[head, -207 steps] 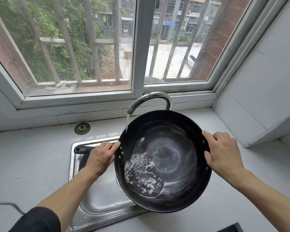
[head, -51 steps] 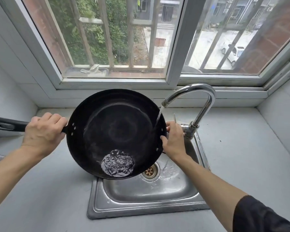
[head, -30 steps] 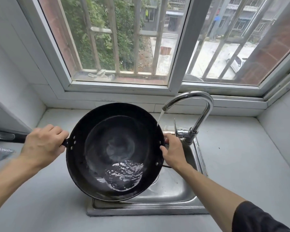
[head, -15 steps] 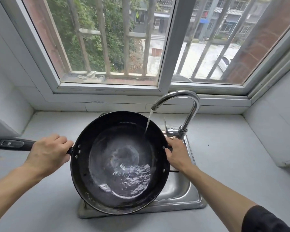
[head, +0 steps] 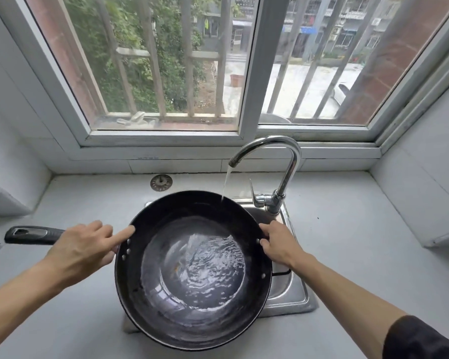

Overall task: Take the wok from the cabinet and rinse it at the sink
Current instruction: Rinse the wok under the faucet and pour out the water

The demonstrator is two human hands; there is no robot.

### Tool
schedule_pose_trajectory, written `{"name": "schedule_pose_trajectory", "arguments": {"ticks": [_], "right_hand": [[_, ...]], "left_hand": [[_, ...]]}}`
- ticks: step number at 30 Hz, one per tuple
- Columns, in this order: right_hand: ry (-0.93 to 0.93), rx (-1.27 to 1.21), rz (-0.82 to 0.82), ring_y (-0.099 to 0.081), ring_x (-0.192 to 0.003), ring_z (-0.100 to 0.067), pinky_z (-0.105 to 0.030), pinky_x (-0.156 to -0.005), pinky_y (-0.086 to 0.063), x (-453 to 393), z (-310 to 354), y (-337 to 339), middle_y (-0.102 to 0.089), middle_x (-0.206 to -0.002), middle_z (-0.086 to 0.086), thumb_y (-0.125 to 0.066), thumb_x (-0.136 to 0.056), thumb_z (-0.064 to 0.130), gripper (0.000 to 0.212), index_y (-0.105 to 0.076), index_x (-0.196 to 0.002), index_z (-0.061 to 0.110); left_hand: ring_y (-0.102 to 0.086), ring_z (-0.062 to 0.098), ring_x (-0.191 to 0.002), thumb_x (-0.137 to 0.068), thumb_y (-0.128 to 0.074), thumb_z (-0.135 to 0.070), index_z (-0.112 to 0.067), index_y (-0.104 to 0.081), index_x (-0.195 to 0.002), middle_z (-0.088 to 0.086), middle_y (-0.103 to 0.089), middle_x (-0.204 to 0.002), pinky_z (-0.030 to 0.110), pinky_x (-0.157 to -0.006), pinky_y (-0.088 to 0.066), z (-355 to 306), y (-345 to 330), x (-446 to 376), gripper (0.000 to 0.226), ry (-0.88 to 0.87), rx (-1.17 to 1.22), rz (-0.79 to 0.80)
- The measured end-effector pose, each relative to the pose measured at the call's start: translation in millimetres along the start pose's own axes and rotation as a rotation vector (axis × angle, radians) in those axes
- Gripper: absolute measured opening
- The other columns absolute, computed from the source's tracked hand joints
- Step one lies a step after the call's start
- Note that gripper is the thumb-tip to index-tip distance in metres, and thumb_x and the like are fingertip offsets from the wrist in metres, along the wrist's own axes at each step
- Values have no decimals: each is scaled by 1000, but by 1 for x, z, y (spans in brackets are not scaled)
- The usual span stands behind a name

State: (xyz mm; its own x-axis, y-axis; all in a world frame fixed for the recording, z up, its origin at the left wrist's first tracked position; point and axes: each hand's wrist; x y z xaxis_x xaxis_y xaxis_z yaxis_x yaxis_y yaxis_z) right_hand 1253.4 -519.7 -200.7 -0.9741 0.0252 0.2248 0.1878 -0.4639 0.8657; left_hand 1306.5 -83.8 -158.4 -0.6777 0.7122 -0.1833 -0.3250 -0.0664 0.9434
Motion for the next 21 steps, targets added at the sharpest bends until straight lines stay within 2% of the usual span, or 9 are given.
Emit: {"name": "schedule_pose_trajectory", "arguments": {"ticks": [2,4,6,8,10,16,21], "right_hand": [[25,28,-27,-54,-85,-28,-35,-81,-48,4,-3,-1,-57,-85,-10,-54,-86,11,13,-62,-95,15],[63,-1,-53,-53,-89,-21,-32,-86,-46,10,-5,-2,-57,-92,-4,-56,-86,9,34,-56,-118,22],[70,-35,-75,-52,-90,-18,-28,-86,-44,15,-7,-2,-56,-96,-2,-57,-86,8,52,-45,-132,28],[71,-21,-98,-50,-87,-16,-24,-83,-40,17,-9,-4,-53,-93,-1,-56,-88,10,54,-42,-136,30],[74,-3,-106,-47,-87,-14,-22,-85,-38,18,-10,-3,-49,-93,2,-56,-90,13,55,-41,-140,30],[50,56,-30,-51,-95,-19,-31,-95,-45,17,-10,7,-48,-99,1,-51,-92,13,59,-40,-147,30],[24,100,59,-59,-100,-26,-29,-97,-45,13,-12,17,-58,-95,-8,-51,-88,9,60,-45,-146,24]], "left_hand": [[-52,28,-49,-62,-70,-19,-16,-66,-106,5,-53,-59,32,-37,-43,-4,1,3,44,-39,-24,43],[-53,28,-49,-54,-79,-15,-12,-71,-98,5,-54,-59,30,-37,-40,-10,2,6,45,-45,-32,65],[-53,28,-50,-69,-57,-19,-11,-68,-99,5,-54,-60,31,-37,-42,-14,2,8,33,-55,-35,30],[-53,29,-51,-74,-39,-19,-10,-64,-101,6,-54,-60,33,-37,-42,-15,1,10,38,-68,-37,-21],[-53,29,-53,-75,-37,-19,-9,-65,-102,7,-54,-62,33,-39,-41,-15,1,11,39,-84,-61,-41],[-53,29,-54,-80,-41,-20,-8,-68,-104,7,-56,-65,33,-41,-41,-13,-1,16,37,-126,-82,-60],[-51,28,-55,-81,-46,-18,-7,-66,-108,7,-55,-67,33,-42,-40,-17,-6,18,36,-157,-87,-30]]}}
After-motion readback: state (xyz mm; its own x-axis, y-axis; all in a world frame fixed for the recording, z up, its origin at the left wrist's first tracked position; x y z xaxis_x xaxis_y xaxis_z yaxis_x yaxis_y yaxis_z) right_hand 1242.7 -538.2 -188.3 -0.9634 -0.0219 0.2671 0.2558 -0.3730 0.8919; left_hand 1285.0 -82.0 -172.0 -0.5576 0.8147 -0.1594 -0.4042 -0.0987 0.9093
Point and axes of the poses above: each hand's wrist, its own x-axis away from the middle knuckle, its own y-axis out of the back of the hand, z = x × y
